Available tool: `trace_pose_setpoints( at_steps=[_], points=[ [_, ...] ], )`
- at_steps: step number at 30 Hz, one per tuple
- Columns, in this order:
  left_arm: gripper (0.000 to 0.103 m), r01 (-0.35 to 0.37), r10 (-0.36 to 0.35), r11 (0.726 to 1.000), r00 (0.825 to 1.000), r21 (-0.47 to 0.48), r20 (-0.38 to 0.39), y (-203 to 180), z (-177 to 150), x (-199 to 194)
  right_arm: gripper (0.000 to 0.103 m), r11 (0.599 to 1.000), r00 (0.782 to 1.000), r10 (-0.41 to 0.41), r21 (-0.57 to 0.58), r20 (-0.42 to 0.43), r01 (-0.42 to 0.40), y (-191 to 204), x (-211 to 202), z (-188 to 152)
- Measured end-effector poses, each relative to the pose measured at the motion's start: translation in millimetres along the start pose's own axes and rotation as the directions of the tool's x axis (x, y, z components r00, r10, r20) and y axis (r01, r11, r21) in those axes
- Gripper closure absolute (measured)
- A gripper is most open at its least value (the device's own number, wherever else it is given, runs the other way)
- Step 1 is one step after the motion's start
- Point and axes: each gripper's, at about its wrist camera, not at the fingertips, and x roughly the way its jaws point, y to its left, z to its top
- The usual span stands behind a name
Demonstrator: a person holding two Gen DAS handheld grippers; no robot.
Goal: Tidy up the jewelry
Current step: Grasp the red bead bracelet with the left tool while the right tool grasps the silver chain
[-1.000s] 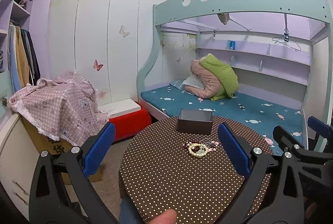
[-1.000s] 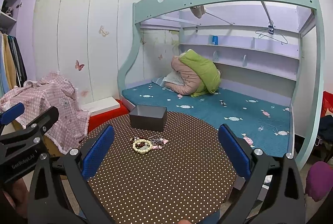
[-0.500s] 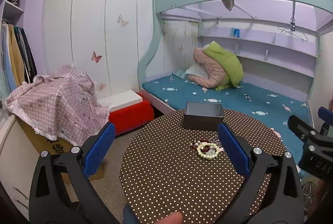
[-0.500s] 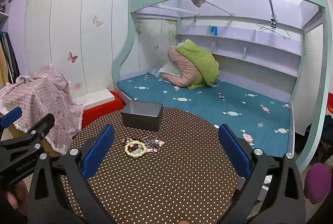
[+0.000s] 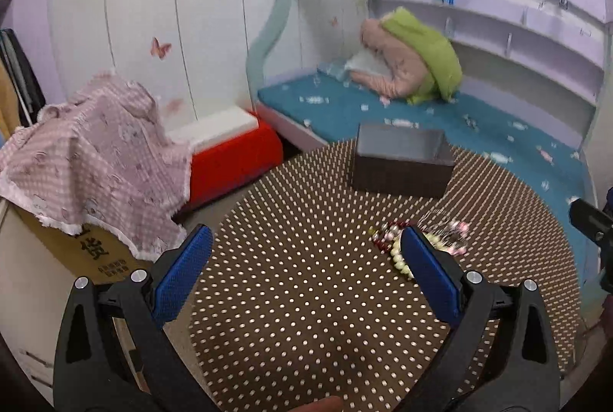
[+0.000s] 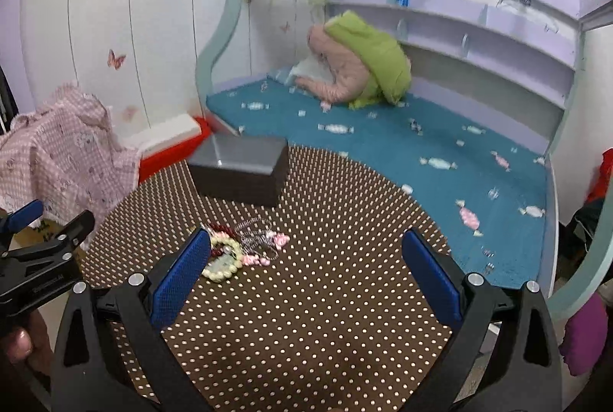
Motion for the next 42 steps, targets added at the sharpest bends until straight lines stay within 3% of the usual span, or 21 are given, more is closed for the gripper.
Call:
trace_pose_setpoints(
  at_steps=[12,23,24,25,29,34,37,42],
  points=[
    [0.005,0.063,-0.056,0.998,0.978,0.027,-0.203,-30,-13,120,0.008,0.999,0.984,0.03,-0.013,-0.173,-0.033,-8,71,-15],
    [0.006,0.114,-0.101,0.993,0.954,0.027,-0.281,-40,-14,171,0.007,0.996,0.973,0.074,-0.027,-0.219,-0.082,7,94,-18],
    [0.012,0.12,-0.107,0.992,0.952,0.028,-0.286,-40,-14,173,0.007,0.995,0.971,0.086,-0.031,-0.222,-0.095,10,96,-19],
    [0.026,0.13,-0.116,0.991,0.949,0.027,-0.293,-40,-14,176,0.007,0.993,0.969,0.099,-0.034,-0.226,-0.11,12,96,-19],
    [0.049,0.163,-0.144,0.985,0.949,0.048,-0.279,-46,-13,174,0.008,0.989,0.959,0.134,-0.028,-0.25,-0.146,21,104,-21],
    [0.094,0.224,-0.2,0.973,0.938,0.053,-0.283,-52,-14,166,0.008,0.99,0.956,0.136,0.0,-0.261,-0.141,21,117,-17],
    [0.095,0.26,-0.243,0.965,0.93,0.026,-0.274,-53,-15,162,0.013,0.994,0.959,0.105,0.002,-0.264,-0.109,17,130,-13],
    [0.095,0.273,-0.259,0.962,0.941,0.034,-0.219,-55,-11,143,0.04,0.992,0.948,0.117,-0.018,-0.297,-0.128,17,158,-9]
  ],
)
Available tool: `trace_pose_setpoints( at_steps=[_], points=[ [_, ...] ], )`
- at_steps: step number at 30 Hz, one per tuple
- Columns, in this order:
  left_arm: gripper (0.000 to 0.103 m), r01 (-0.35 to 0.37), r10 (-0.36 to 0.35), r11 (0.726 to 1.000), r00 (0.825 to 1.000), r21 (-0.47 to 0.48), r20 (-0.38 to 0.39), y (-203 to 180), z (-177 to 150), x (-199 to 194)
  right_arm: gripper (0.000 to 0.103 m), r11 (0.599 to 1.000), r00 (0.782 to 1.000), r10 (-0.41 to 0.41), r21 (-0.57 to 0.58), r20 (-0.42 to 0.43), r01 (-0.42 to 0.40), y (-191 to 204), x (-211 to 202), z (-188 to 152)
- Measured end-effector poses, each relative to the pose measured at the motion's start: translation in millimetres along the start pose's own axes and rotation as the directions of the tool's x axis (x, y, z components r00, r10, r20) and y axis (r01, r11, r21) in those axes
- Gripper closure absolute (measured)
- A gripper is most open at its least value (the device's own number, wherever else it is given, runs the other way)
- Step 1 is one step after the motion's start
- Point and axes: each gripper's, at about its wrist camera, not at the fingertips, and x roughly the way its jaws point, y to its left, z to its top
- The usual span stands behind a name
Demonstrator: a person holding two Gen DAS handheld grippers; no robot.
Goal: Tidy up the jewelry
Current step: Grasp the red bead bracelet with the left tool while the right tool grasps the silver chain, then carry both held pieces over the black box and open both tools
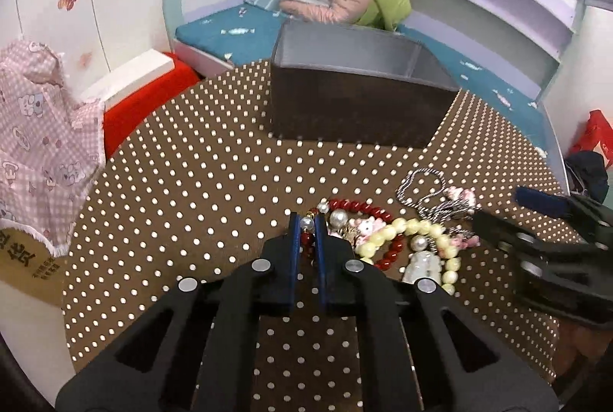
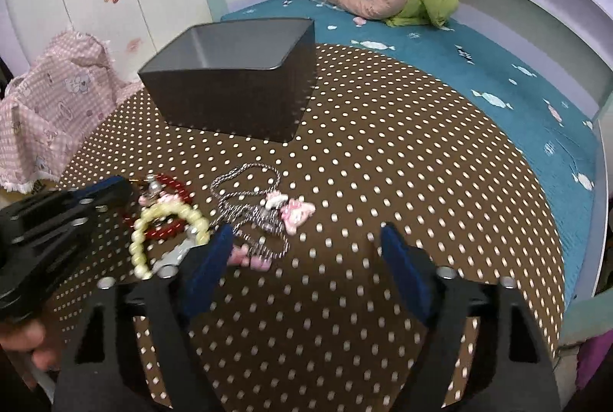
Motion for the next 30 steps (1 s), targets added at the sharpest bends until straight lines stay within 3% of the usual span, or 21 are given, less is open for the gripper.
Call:
trace_pose_setpoints(
  at_steps=[6,7,8,11,15,20,22,24,26,29,30],
  points=[
    [0.095,0.0,0.0,1.0,0.999,0.013,0.042,-4,0,-20,0.077,0.994,1.0,0.012,-0.105,0.01,-0.011,11,9,-3],
    [0.095,-0.001,0.0,1.0,0.999,0.013,0.046,-5,-1,-22,0.087,0.994,0.999,0.033,-0.107,0.007,-0.032,10,8,-3],
    [0.095,0.0,-0.001,1.0,0.999,0.014,0.052,-5,-1,-25,0.103,0.994,0.999,0.043,-0.103,0.007,-0.042,9,6,-3],
    [0.095,0.001,-0.002,1.0,0.997,0.016,0.074,-3,0,-37,0.103,0.993,0.997,0.061,-0.101,0.039,-0.057,3,-8,-5],
    [0.095,0.0,-0.003,1.0,0.994,0.023,0.113,-3,3,-56,0.103,0.989,0.987,0.14,-0.064,0.077,-0.135,-11,-34,-3],
    [0.095,-0.003,-0.003,0.999,0.988,0.034,0.155,-3,8,-78,0.103,0.988,0.988,0.137,-0.082,0.07,-0.131,-15,-39,4],
    [0.095,-0.007,0.002,1.0,0.987,0.03,0.159,-1,7,-80,0.095,0.988,0.988,0.142,-0.062,0.062,-0.138,-15,-29,6],
    [0.095,-0.002,-0.001,1.0,0.988,0.017,0.152,1,6,-80,0.069,0.989,0.988,0.142,-0.042,0.055,-0.14,-15,-15,9],
    [0.095,0.003,-0.004,1.0,0.989,0.011,0.147,2,4,-79,0.058,0.99,0.99,0.135,-0.049,0.039,-0.133,-4,-4,6],
    [0.095,0.001,-0.004,1.0,0.99,0.017,0.142,-1,2,-78,0.059,0.988,0.989,0.141,-0.068,0.03,-0.139,4,11,7],
    [0.095,0.0,-0.003,1.0,0.99,0.02,0.142,-2,2,-79,0.071,0.987,0.989,0.143,-0.081,0.021,-0.141,6,15,7]
  ],
)
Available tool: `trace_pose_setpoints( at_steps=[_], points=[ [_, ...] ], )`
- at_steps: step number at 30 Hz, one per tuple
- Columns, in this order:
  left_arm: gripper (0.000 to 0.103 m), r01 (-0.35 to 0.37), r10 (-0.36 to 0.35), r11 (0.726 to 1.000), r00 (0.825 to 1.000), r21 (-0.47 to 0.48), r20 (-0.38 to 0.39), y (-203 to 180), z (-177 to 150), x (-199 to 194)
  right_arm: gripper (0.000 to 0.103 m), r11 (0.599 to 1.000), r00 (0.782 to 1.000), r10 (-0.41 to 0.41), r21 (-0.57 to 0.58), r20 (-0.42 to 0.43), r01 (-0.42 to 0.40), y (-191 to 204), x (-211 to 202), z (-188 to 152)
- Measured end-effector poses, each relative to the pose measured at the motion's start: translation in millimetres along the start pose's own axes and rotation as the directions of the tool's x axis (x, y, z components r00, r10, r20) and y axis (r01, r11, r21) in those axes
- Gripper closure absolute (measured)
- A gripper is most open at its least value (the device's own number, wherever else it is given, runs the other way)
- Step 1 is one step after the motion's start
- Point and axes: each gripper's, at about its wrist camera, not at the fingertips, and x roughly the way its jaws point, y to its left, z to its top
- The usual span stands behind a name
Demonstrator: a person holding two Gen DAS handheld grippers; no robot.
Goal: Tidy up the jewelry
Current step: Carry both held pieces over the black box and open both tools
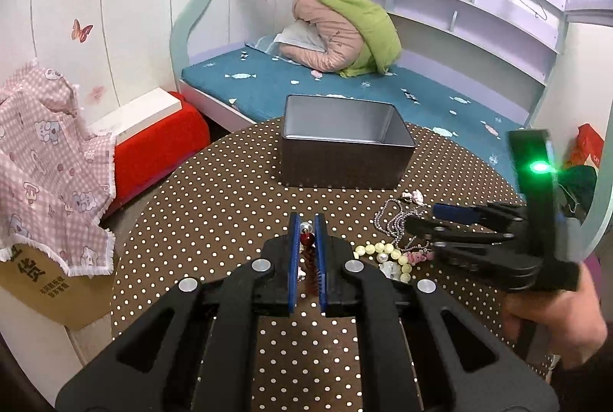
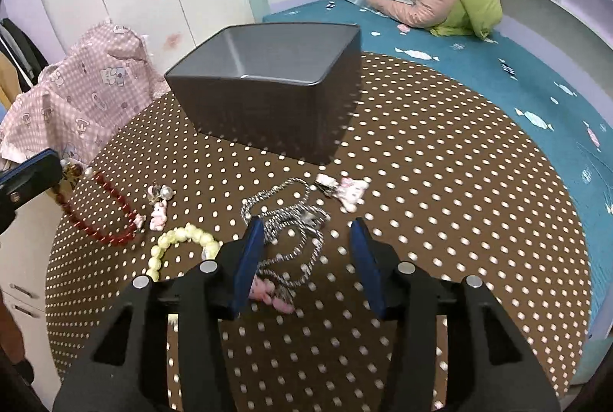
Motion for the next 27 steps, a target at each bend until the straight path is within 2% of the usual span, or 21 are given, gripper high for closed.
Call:
trace_pose_setpoints(
  at_steps=[2,4,11,17,27],
  points=[
    [0.095,0.0,0.0,1.0,1.0,0.005,0.0,-2,0,0,0.089,0.998,0.999,-0.036,-0.046,0.004,0.036,5,2,2],
    [0.095,-0.002,0.002,1.0,1.0,0.008,0.004,-2,1,-1,0.09,0.999,1.0,-0.006,-0.045,-0.002,0.006,4,-3,2],
    [0.095,-0.001,0.001,1.0,0.999,-0.002,0.032,2,8,-14,0.09,0.997,0.994,0.047,-0.061,0.103,-0.04,5,-57,14],
    [0.095,0.004,-0.006,1.0,0.996,0.019,0.087,3,26,-36,0.09,0.99,0.972,0.087,-0.127,0.218,-0.06,16,-122,44],
    [0.095,0.034,-0.047,0.997,0.981,0.074,0.186,-5,78,-67,0.09,0.978,0.936,0.093,-0.208,0.34,-0.021,23,-175,90]
  ],
)
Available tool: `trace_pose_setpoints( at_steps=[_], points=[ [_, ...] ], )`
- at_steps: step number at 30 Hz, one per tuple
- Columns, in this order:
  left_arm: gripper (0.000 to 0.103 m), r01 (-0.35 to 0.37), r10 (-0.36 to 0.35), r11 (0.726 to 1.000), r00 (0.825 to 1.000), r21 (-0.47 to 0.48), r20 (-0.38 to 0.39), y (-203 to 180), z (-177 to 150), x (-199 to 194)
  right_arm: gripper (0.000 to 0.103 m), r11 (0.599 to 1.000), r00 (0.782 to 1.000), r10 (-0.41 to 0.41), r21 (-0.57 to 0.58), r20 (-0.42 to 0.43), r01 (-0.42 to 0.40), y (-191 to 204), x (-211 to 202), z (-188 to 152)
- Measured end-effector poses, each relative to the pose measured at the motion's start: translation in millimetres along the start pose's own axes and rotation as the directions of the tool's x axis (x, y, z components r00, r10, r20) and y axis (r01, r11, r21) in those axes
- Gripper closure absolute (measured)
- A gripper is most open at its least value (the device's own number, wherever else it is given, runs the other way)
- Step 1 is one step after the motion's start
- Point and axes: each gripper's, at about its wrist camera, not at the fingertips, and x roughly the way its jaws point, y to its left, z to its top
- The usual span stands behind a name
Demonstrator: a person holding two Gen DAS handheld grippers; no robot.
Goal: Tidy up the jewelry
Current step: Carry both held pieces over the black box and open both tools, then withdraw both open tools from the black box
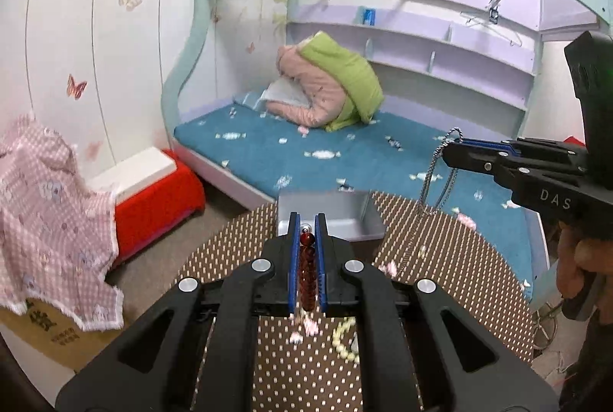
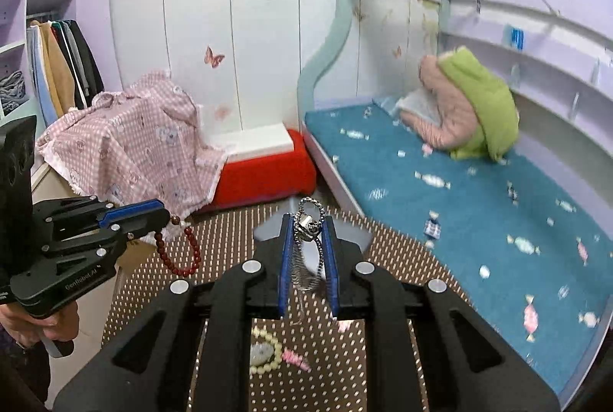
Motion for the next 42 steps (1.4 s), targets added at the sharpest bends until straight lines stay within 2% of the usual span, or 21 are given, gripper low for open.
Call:
trace_pose_setpoints(
  at_steps=[5,11,17,23,24,25,26,27,28,29,30,31,32,33,34,37,42],
  points=[
    [0.095,0.034,-0.034,0.999,0.999,0.0,0.015,8,33,6,0.09,1.0,0.999,0.0,-0.008,0.042,0.001,-5,2,30],
    [0.095,0.08,-0.08,0.997,0.997,-0.022,-0.005,14,70,38,0.09,1.0,1.0,-0.005,0.014,0.026,0.005,-23,25,49],
    [0.095,0.123,-0.127,0.991,0.99,-0.058,-0.069,19,88,88,0.09,0.999,0.997,0.015,0.046,-0.077,-0.012,-35,79,41],
    [0.094,0.098,-0.111,0.992,0.979,-0.084,-0.173,22,76,146,0.089,0.995,0.98,0.034,0.104,-0.197,-0.014,-47,130,19],
    [0.088,0.093,-0.109,0.992,0.977,-0.09,-0.185,23,73,152,0.089,0.993,0.975,0.04,0.117,-0.219,-0.015,-49,138,13],
    [0.068,0.086,-0.104,0.991,0.975,-0.101,-0.197,25,69,158,0.089,0.992,0.971,0.045,0.124,-0.236,-0.016,-50,143,8],
    [0.055,0.068,-0.089,0.992,0.976,-0.11,-0.199,28,65,161,0.088,0.991,0.967,0.051,0.132,-0.249,-0.018,-53,146,5],
    [0.03,0.043,-0.065,0.992,0.979,-0.115,-0.192,31,63,161,0.087,0.989,0.966,0.055,0.148,-0.253,-0.017,-55,148,0],
    [0.022,0.03,-0.052,0.993,0.982,-0.117,-0.184,33,61,159,0.087,0.988,0.965,0.056,0.156,-0.257,-0.015,-56,149,0],
    [0.022,0.019,-0.04,0.993,0.983,-0.118,-0.182,36,59,158,0.082,0.987,0.963,0.055,0.161,-0.262,-0.013,-57,149,-3],
    [0.02,0.009,-0.031,0.993,0.982,-0.119,-0.184,38,57,156,0.07,0.987,0.964,0.051,0.162,-0.262,-0.009,-58,146,-5],
    [0.013,-0.002,-0.02,0.993,0.983,-0.12,-0.181,41,55,154,0.059,0.986,0.965,0.048,0.168,-0.257,-0.004,-59,144,-5],
    [0.012,-0.016,-0.005,0.992,0.986,-0.125,-0.166,43,54,148,0.035,0.985,0.968,0.036,0.175,-0.248,0.009,-61,140,-7],
    [0.011,-0.022,0.002,0.991,0.989,-0.131,-0.151,46,52,140,0.016,0.983,0.971,0.032,0.185,-0.236,0.012,-62,136,-7],
    [0.009,-0.027,0.008,0.99,0.99,-0.136,-0.14,48,51,133,0.009,0.981,0.974,0.029,0.193,-0.226,0.016,-64,133,-8],
    [0.007,-0.058,0.043,0.989,0.993,-0.134,-0.108,52,48,111,0.007,0.972,0.973,0.01,0.23,-0.23,0.044,-69,124,-14],
    [0.005,-0.095,0.092,0.99,0.995,-0.107,-0.029,42,40,64,0.007,0.963,0.984,-0.046,0.254,-0.17,0.089,-68,89,-20]
  ],
)
